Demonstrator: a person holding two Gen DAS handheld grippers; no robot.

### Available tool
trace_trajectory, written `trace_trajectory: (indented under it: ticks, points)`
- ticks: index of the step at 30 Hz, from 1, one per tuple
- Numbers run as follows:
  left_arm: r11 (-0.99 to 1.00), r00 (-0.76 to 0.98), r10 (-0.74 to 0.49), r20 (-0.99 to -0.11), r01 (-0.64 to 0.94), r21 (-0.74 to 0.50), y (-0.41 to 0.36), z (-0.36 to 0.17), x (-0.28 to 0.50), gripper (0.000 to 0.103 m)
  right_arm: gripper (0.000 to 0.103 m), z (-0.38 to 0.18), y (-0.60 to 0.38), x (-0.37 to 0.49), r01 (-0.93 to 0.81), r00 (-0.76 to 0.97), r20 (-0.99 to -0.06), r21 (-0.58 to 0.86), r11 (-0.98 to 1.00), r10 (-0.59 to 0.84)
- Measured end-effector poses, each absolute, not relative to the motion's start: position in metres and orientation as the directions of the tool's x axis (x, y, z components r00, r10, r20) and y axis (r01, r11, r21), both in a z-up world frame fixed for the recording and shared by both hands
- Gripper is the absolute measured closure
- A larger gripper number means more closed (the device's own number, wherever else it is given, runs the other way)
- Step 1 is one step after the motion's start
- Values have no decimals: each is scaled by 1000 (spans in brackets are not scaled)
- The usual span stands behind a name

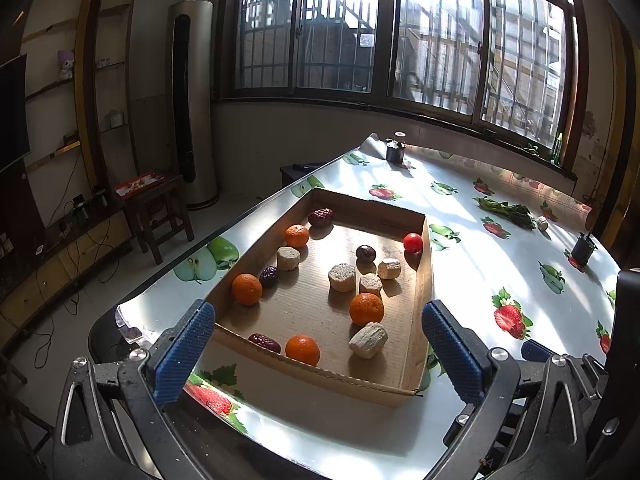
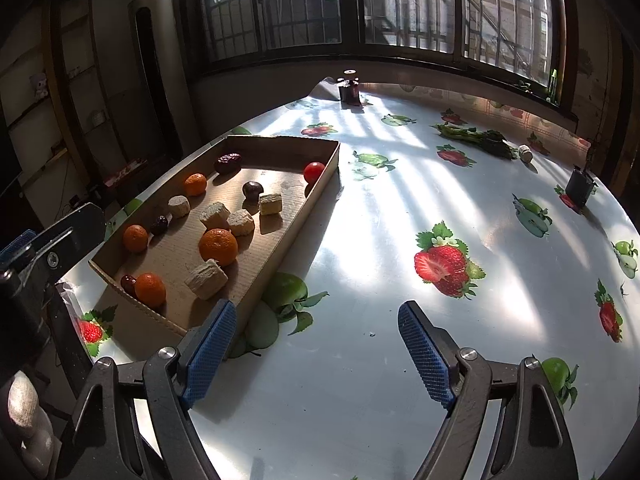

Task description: Organize fruits

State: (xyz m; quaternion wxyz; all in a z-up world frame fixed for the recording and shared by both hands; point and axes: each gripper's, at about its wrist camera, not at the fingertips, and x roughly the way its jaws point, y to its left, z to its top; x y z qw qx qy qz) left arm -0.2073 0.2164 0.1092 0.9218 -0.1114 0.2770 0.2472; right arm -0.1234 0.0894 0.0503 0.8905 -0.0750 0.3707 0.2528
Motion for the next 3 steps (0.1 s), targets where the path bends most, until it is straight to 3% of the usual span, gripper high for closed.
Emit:
trace_trajectory:
  ticks: [3]
  points:
    - [850, 717, 373, -588, -518, -93, 222, 111, -207, 0, 16, 52, 91, -125, -511, 596, -696, 56, 858, 401]
